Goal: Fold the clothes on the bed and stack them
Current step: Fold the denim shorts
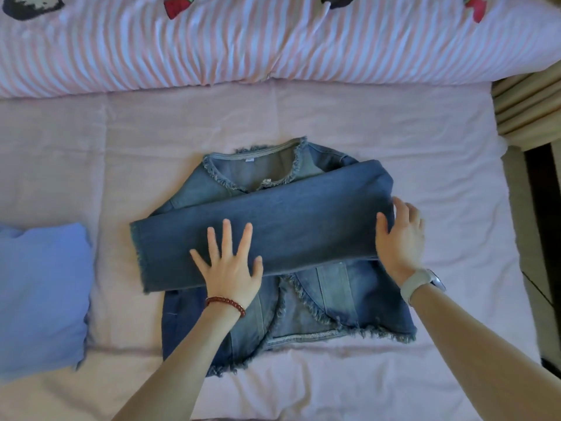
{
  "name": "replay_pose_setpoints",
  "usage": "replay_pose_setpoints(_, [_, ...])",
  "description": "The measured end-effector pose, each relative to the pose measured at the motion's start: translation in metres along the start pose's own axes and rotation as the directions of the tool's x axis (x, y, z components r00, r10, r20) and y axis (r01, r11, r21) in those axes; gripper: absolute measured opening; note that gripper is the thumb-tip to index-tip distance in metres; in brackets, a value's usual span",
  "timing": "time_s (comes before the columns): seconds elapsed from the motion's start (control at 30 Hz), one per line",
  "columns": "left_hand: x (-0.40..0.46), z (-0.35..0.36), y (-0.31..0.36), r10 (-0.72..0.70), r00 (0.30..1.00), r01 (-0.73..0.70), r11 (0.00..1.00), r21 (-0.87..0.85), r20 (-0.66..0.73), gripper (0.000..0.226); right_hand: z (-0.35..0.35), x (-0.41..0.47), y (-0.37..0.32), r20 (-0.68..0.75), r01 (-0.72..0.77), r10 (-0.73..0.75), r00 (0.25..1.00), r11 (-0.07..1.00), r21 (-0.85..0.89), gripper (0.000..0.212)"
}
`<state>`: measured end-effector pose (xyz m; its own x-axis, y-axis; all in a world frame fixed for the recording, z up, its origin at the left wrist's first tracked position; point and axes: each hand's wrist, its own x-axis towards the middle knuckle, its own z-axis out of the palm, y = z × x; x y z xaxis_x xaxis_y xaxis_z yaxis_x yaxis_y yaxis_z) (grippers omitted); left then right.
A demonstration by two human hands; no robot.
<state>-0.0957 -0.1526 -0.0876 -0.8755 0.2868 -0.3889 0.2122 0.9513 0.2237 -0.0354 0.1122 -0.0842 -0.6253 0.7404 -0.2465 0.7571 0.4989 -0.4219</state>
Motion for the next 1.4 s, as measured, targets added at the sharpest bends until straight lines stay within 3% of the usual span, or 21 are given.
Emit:
replay_pose_setpoints(0.07, [-0.003, 0.012, 0.027, 0.07, 0.994, -0.072, 0.997, 0.024, 0.089, 0.065, 0.0, 0.007, 0.012, 0.184, -0.198, 0.176, 0.967, 0.974, 0.109, 0.055])
replay_pose_setpoints(0.23, [0.009, 0.037, 0.055, 0.016, 0.953, -0.055, 0.991, 0.12, 0.304, 0.068, -0.002, 0.013, 0.009, 0.345, -0.374, 0.263, 0.901, 0.874, 0.311, 0.036])
replay_pose_setpoints(0.37, [0.013, 0.027, 0.05, 0.014, 0.932, -0.034, 0.998, 0.051, 0.363, 0.065, -0.018, 0.005, -0.004, 0.372, -0.325, 0.161, 0.914, 0.839, 0.436, 0.033])
replay_pose_setpoints(0.47, [0.011, 0.008, 0.038, 0.011, 0.955, 0.088, 0.944, -0.317, 0.297, 0.049, -0.037, -0.014, -0.026, 0.306, -0.137, -0.02, 0.952, 0.864, 0.484, 0.043])
replay_pose_setpoints(0.5, [0.009, -0.001, 0.033, -0.027, 0.962, 0.166, 0.847, -0.506, 0.27, 0.041, -0.042, -0.022, -0.038, 0.287, -0.062, -0.096, 0.953, 0.865, 0.497, 0.047])
replay_pose_setpoints(0.57, [0.0, -0.025, 0.019, -0.127, 0.936, 0.347, 0.5, -0.793, 0.329, 0.03, -0.046, -0.044, -0.067, 0.275, 0.064, -0.23, 0.934, 0.862, 0.503, 0.052])
replay_pose_setpoints(0.63, [-0.01, -0.047, -0.003, -0.181, 0.884, 0.458, 0.149, -0.877, 0.431, 0.028, -0.041, -0.07, -0.104, 0.276, 0.162, -0.327, 0.904, 0.858, 0.487, 0.057])
replay_pose_setpoints(0.67, [-0.015, -0.056, -0.018, -0.198, 0.871, 0.463, 0.024, -0.886, 0.449, 0.031, -0.036, -0.083, -0.123, 0.297, 0.2, -0.379, 0.876, 0.847, 0.492, 0.059])
replay_pose_setpoints(0.77, [-0.032, -0.076, -0.065, -0.228, 0.853, 0.409, -0.265, -0.873, 0.469, 0.042, -0.01, -0.123, -0.17, 0.462, 0.272, -0.517, 0.721, 0.824, 0.497, 0.065])
replay_pose_setpoints(0.83, [-0.043, -0.077, -0.088, -0.251, 0.824, 0.412, -0.351, -0.841, 0.508, 0.046, 0.01, -0.145, -0.185, 0.589, 0.278, -0.555, 0.588, 0.822, 0.497, 0.065])
replay_pose_setpoints(0.9, [-0.05, -0.072, -0.102, -0.268, 0.78, 0.471, -0.344, -0.812, 0.566, 0.049, 0.028, -0.158, -0.183, 0.653, 0.317, -0.539, 0.532, 0.842, 0.437, 0.059])
replay_pose_setpoints(0.97, [-0.051, -0.062, -0.105, -0.307, 0.745, 0.527, -0.271, -0.805, 0.592, 0.05, 0.042, -0.157, -0.163, 0.651, 0.484, -0.468, 0.597, 0.858, 0.173, 0.055])
replay_pose_setpoints(1.03, [-0.048, -0.054, -0.106, -0.323, 0.749, 0.561, -0.155, -0.813, 0.578, 0.047, 0.049, -0.154, -0.144, 0.681, 0.592, -0.346, 0.645, 0.79, -0.16, 0.059])
replay_pose_setpoints(1.1, [-0.041, -0.045, -0.104, -0.331, 0.766, 0.58, -0.015, -0.814, 0.551, 0.043, 0.051, -0.156, -0.13, 0.76, 0.618, -0.229, 0.608, 0.737, -0.272, 0.064])
replay_pose_setpoints(1.17, [-0.034, -0.04, -0.099, -0.379, 0.771, 0.578, 0.08, -0.812, 0.512, 0.036, 0.051, -0.165, -0.126, 0.817, 0.647, -0.205, 0.538, 0.722, -0.245, 0.06])
replay_pose_setpoints(1.27, [-0.026, -0.033, -0.09, -0.439, 0.769, 0.581, 0.179, -0.794, 0.464, 0.049, 0.05, -0.187, -0.129, 0.821, 0.69, -0.349, 0.452, 0.72, -0.073, 0.036])
replay_pose_setpoints(1.33, [-0.023, -0.033, -0.083, -0.483, 0.792, 0.567, 0.356, -0.743, 0.373, 0.041, 0.051, -0.197, -0.13, 0.835, 0.651, -0.404, 0.374, 0.755, 0.074, 0.028])
replay_pose_setpoints(1.4, [-0.023, -0.037, -0.081, -0.498, 0.836, 0.489, 0.49, -0.722, 0.229, 0.027, 0.055, -0.197, -0.126, 0.863, 0.57, -0.394, 0.317, 0.806, 0.159, 0.033])
